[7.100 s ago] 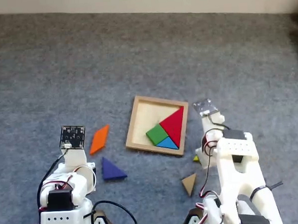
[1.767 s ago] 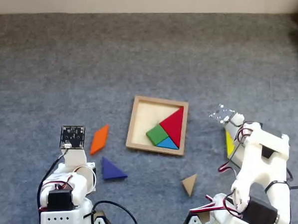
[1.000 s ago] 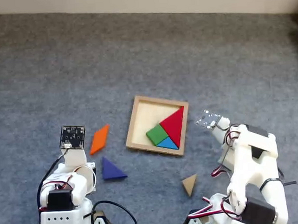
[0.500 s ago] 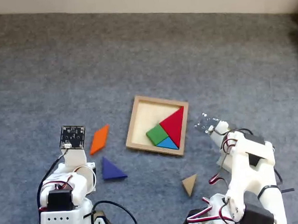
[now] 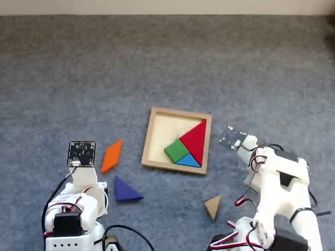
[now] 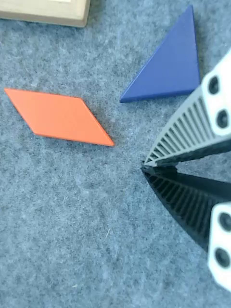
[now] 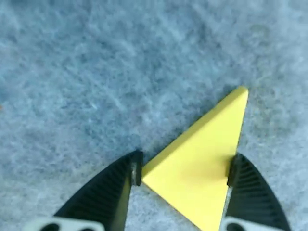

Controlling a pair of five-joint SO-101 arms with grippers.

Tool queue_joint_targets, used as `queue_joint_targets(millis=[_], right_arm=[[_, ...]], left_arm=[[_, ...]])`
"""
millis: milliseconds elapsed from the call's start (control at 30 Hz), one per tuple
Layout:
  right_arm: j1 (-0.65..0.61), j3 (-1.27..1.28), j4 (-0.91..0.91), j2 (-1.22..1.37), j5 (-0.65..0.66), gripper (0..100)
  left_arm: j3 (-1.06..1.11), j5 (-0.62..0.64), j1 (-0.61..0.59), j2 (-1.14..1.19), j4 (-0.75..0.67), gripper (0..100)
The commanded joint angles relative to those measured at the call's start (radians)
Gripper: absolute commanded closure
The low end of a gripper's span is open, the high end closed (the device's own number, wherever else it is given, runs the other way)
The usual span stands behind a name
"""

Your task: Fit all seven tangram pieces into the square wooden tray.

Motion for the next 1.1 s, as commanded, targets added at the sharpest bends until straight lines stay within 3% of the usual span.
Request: queue_joint_targets(millis=[0,133,433,767,1067], right_arm=[[-0.013,0.004,-0.030,-0.007,-0.106,76.3],[-0.013,0.002,-0.027,-0.010,-0.222,76.4],[-0.067,-0.110,0.220,-0.018,-0.245,81.4],[-0.194,-0.309,0.410,-0.018,-0.479,81.8],[-0.130,-0.490,0.607,-0.019,-0.433,81.7]], left_arm=[[0.019,0.008,-0.013,-0.042,0.003,99],[0.019,0.008,-0.013,-0.042,0.003,99],[0.019,0.008,-0.013,-0.042,0.003,99],[0.019,0.008,-0.013,-0.042,0.003,99],[0.019,0.008,-0.013,-0.042,0.003,99]])
